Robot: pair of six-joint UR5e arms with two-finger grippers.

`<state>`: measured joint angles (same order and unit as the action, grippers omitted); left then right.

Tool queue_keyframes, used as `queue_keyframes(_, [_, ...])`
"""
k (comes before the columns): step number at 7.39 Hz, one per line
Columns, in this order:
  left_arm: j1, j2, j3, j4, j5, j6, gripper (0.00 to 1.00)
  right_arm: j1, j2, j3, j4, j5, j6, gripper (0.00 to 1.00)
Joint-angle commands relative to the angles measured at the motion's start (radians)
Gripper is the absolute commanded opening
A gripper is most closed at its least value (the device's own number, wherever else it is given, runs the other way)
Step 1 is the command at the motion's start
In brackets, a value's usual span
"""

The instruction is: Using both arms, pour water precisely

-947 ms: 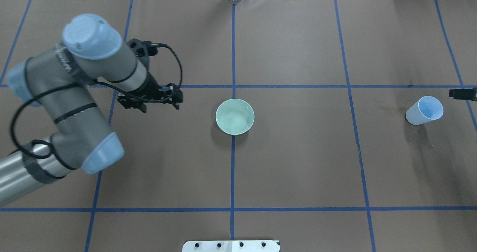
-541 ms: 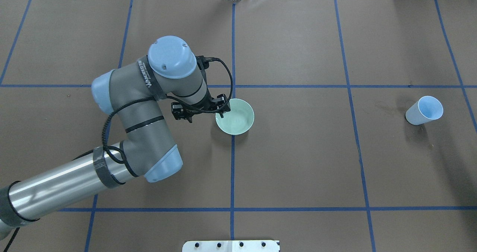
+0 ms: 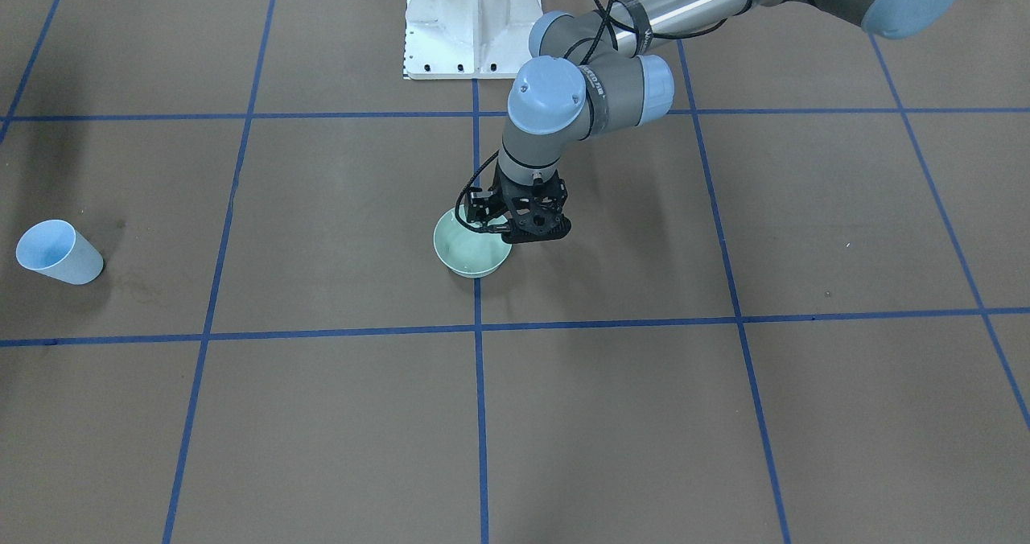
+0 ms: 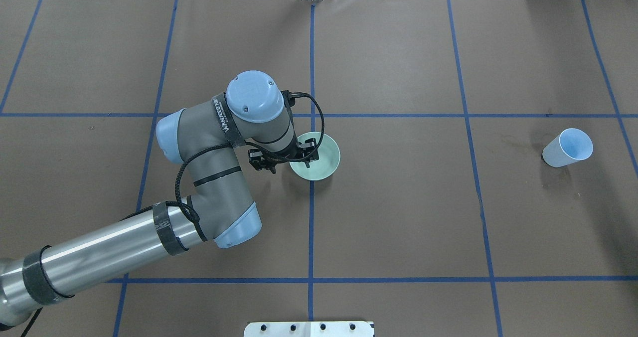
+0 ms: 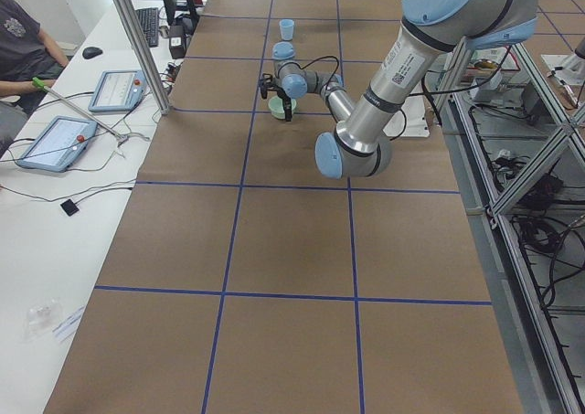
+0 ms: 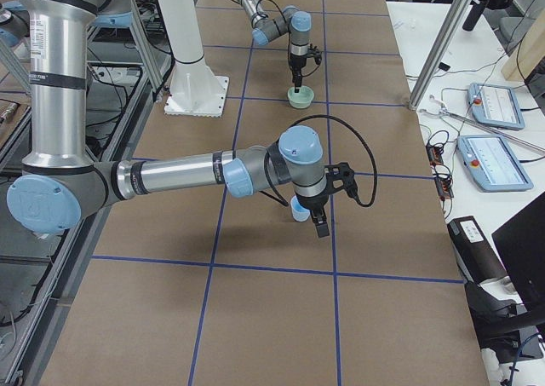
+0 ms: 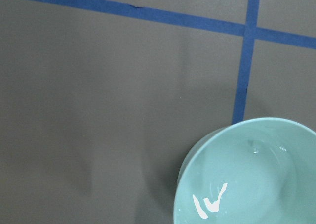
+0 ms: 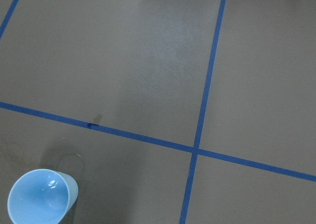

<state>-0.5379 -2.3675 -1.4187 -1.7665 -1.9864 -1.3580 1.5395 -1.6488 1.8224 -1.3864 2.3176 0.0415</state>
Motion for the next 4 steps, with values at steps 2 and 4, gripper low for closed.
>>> queue_keyframes(2, [-0.002,0.002,0.009,-0.034,-0.002,0.008,0.0,0.005,0.003,-0.003,-0.011,0.011,-0.008,0.99])
queue_keyframes(4, [-0.04,-0.001,-0.014,-0.037,-0.012,0.008,0.0,0.005,0.004,-0.009,-0.017,0.023,-0.008,0.99])
